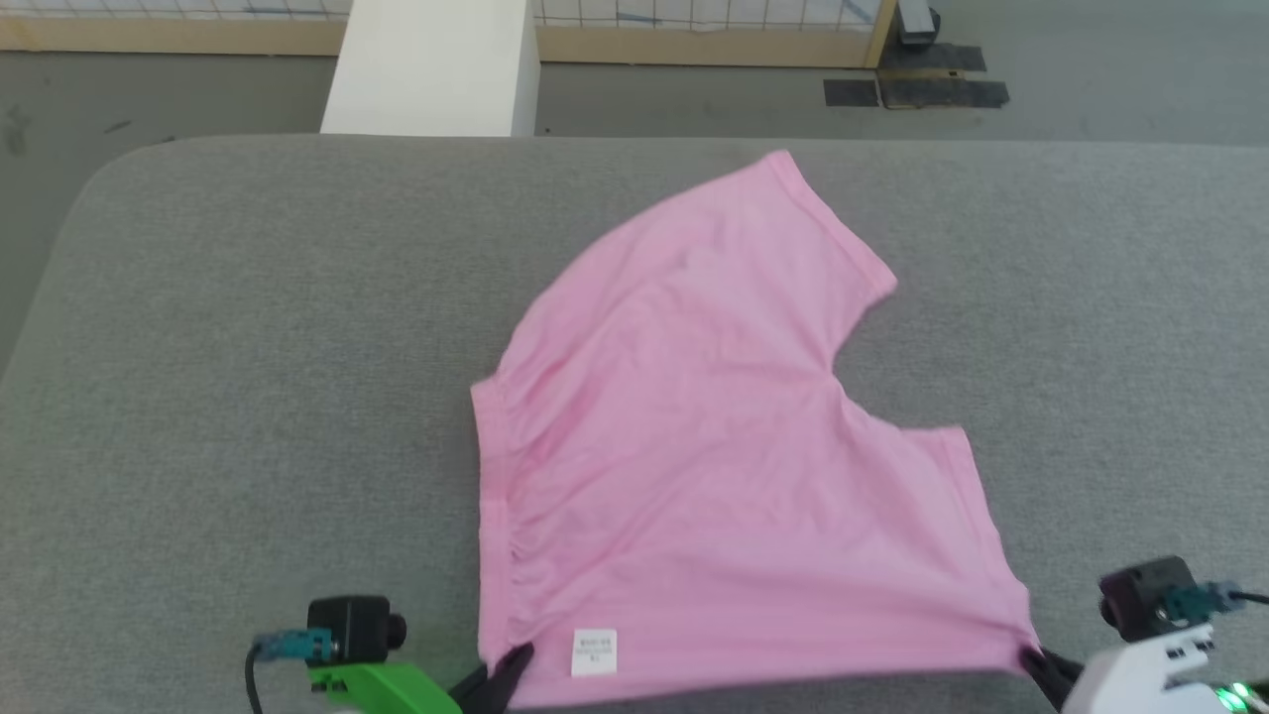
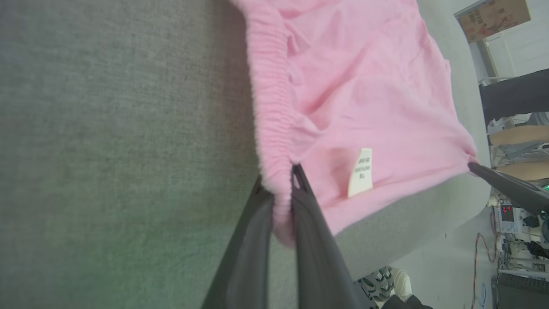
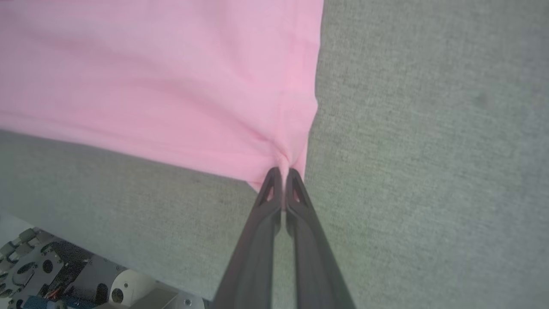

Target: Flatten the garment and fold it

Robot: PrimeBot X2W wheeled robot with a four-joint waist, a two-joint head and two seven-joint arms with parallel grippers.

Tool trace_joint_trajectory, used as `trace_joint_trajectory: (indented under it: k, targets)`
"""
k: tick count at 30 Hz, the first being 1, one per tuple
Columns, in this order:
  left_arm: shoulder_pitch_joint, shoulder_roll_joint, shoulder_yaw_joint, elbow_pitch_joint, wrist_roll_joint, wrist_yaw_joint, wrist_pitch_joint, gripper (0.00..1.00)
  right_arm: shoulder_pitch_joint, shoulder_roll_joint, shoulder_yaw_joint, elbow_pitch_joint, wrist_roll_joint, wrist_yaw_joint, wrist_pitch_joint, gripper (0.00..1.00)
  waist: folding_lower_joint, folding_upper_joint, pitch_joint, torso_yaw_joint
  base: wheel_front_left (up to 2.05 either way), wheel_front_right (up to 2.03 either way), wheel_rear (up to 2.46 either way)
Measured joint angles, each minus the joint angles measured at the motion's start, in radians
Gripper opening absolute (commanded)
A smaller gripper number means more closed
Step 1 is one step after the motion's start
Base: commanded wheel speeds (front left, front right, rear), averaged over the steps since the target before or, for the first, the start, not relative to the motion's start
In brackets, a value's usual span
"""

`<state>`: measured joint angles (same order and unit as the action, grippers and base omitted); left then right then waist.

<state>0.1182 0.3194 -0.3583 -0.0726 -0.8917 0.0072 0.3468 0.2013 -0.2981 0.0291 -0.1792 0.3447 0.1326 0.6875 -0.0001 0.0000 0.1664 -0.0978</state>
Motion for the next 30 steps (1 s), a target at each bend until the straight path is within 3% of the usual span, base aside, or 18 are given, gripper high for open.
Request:
trace_joint_trajectory:
  k: [6, 14, 21, 30]
  targets:
    - [0.069, -0.003, 0.009, -0.106, -0.001, 0.025, -0.038, 0.00, 0.087, 0.032, -0.077, -0.153, -0.010, 0.000, 0.095, 0.00, 0.0000, 0.0000, -0.016, 0.024, 0.00, 0.00, 0.00]
    - [-0.035, -0.089, -0.004, -0.123, 0.017, 0.011, -0.119, 0.00, -0.079, -0.010, -0.056, -0.196, -0.046, 0.000, 0.020, 0.00, 0.0001, 0.0000, -0.017, 0.058, 0.00, 0.00, 0.00]
    - [-0.209, -0.186, 0.005, -0.035, -0.002, 0.004, -0.147, 0.00, -0.375, -0.092, 0.022, -0.064, -0.065, 0.000, -0.077, 0.00, 0.0000, 0.0001, 0.015, 0.084, 0.00, 0.00, 0.00]
    - [-0.404, -0.235, 0.017, 0.160, 0.002, 0.001, -0.213, 0.00, -0.719, -0.175, 0.145, 0.223, -0.080, 0.000, -0.171, 0.00, 0.0001, 0.0000, 0.101, 0.130, 0.00, 0.00, 0.00]
